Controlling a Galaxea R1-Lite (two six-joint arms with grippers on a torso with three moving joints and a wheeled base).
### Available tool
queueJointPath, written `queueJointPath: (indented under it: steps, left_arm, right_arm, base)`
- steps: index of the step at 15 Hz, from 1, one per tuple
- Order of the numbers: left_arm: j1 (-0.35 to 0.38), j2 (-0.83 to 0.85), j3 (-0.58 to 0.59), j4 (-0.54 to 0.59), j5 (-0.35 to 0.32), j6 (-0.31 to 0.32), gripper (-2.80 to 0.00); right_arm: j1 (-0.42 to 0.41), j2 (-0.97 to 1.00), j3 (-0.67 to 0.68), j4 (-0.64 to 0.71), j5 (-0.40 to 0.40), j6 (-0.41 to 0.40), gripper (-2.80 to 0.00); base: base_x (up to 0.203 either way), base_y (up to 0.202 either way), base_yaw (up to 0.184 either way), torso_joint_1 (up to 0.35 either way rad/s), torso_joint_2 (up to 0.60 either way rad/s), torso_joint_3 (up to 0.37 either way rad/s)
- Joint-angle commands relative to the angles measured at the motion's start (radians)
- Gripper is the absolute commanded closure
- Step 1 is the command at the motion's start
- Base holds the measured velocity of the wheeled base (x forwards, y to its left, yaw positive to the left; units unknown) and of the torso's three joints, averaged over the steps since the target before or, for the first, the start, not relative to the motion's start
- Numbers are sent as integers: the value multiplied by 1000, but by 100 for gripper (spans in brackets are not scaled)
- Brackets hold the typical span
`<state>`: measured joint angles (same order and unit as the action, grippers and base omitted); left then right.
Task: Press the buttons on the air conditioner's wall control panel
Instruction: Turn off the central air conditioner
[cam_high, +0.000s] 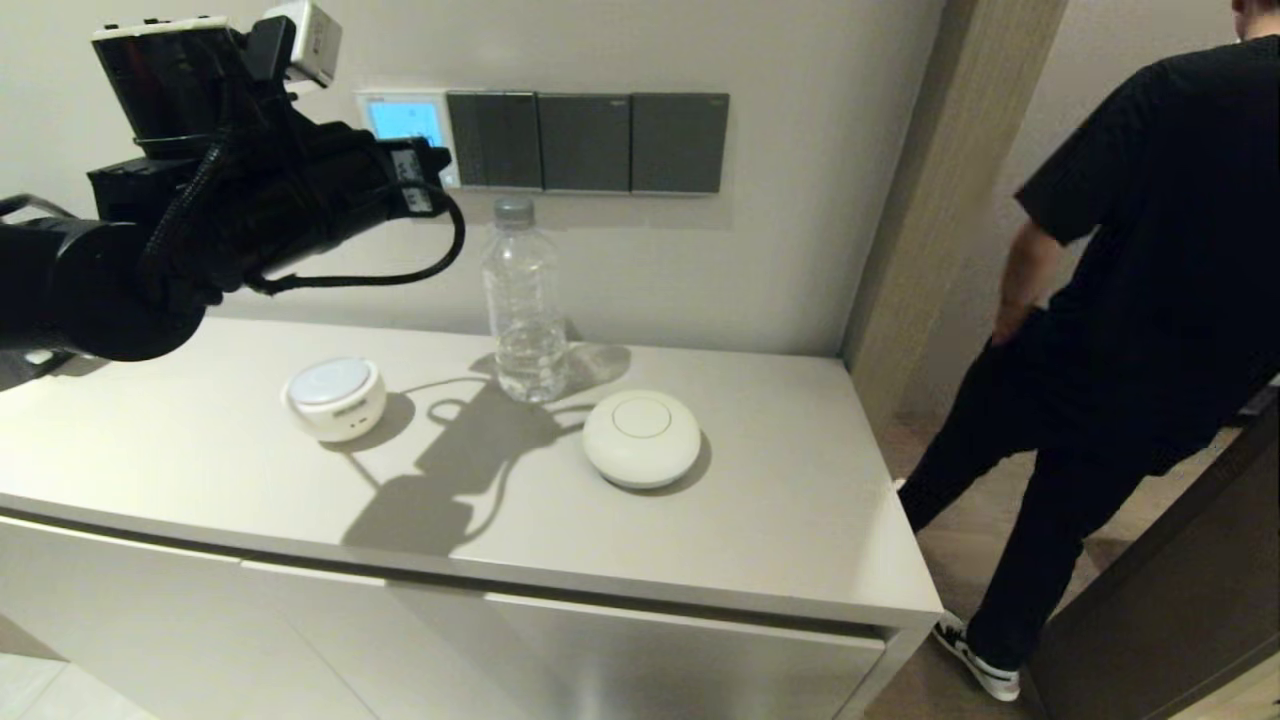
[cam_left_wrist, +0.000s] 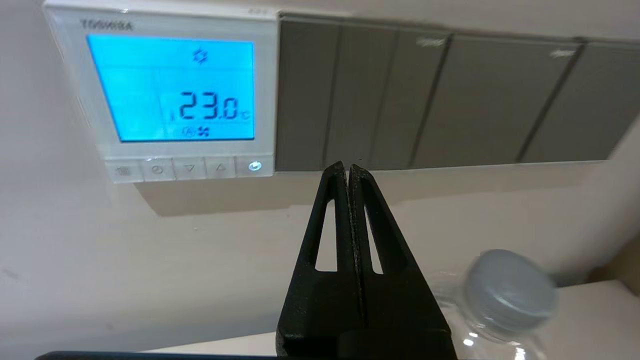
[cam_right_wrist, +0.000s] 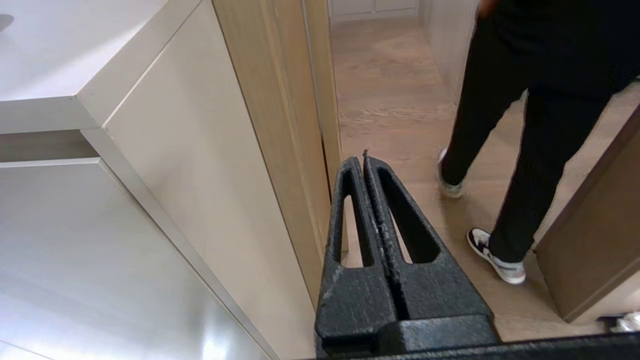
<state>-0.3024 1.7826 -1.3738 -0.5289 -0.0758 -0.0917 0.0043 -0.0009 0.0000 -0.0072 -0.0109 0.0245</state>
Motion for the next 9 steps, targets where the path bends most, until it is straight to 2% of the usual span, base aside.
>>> queueJointPath:
  steps: [1,9]
  left_arm:
    - [2,29,-8,-5,4,-2,0]
    - [46,115,-95,-3,7,-2,0]
  right_arm:
    - [0,1,3,0,0,0,0]
    - [0,1,3,0,0,0,0]
  base:
    - [0,0,0,0,0,0]
    - [0,0,0,0,0,0]
